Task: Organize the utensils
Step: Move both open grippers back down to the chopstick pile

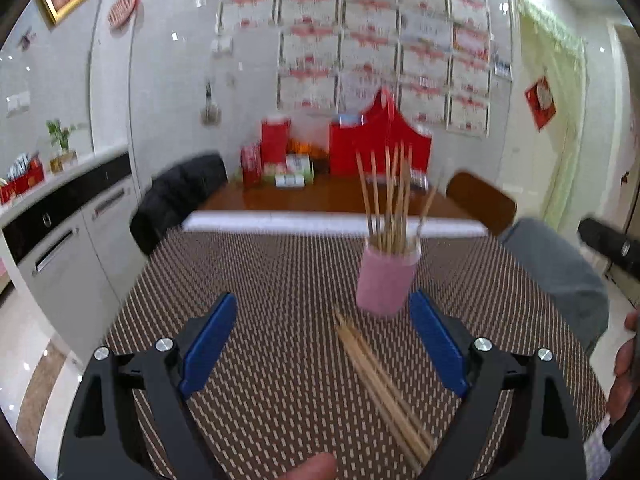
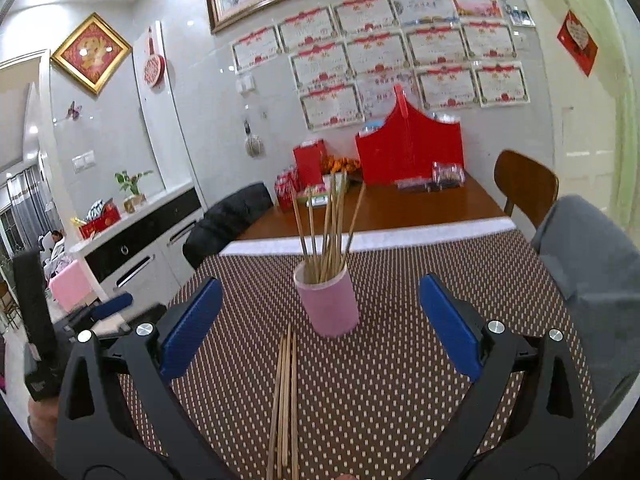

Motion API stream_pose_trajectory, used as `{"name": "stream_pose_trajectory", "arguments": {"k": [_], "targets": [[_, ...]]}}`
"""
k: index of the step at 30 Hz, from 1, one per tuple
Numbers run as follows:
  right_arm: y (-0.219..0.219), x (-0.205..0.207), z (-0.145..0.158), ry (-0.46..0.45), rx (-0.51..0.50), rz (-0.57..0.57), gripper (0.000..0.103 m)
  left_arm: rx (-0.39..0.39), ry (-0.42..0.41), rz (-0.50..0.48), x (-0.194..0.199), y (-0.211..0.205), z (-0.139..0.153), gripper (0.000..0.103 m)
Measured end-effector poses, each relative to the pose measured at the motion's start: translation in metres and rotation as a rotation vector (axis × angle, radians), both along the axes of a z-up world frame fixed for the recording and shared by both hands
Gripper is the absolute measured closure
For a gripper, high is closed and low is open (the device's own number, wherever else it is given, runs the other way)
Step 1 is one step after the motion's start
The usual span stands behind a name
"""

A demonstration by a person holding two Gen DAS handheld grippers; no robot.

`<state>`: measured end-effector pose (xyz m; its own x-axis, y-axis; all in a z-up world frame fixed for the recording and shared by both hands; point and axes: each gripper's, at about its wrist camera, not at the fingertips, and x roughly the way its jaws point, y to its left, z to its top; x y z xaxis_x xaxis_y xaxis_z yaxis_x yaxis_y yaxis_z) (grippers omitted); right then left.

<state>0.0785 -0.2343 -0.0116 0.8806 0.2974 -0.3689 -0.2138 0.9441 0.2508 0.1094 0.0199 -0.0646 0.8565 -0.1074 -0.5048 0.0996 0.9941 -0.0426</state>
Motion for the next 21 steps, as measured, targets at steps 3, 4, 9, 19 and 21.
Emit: {"name": "stream_pose_trajectory", "arguments": {"k": [3, 4, 9, 19, 21], "targets": [[-0.002, -0.001, -0.017, 0.043, -0.005, 0.007, 0.006, 0.022, 0.095, -0.002, 0.001, -0.007, -0.035, 0.016], [-0.003, 0.000, -0.022, 0.057, -0.005, 0.008, 0.006, 0.021, 0.134, 0.000, 0.001, -0.010, -0.049, 0.016], [-0.010, -0.001, -0.044, 0.110, 0.011, 0.002, 0.006, 0.040, 0.241, 0.007, 0.003, -0.017, -0.087, 0.016], [-0.020, 0.003, -0.070, 0.172, 0.031, -0.003, 0.006, 0.068, 0.393, -0.023, 0.013, -0.040, -0.138, 0.016], [-0.022, 0.004, -0.074, 0.181, 0.034, -0.003, 0.006, 0.070, 0.419, -0.027, 0.015, -0.042, -0.147, 0.016]]}}
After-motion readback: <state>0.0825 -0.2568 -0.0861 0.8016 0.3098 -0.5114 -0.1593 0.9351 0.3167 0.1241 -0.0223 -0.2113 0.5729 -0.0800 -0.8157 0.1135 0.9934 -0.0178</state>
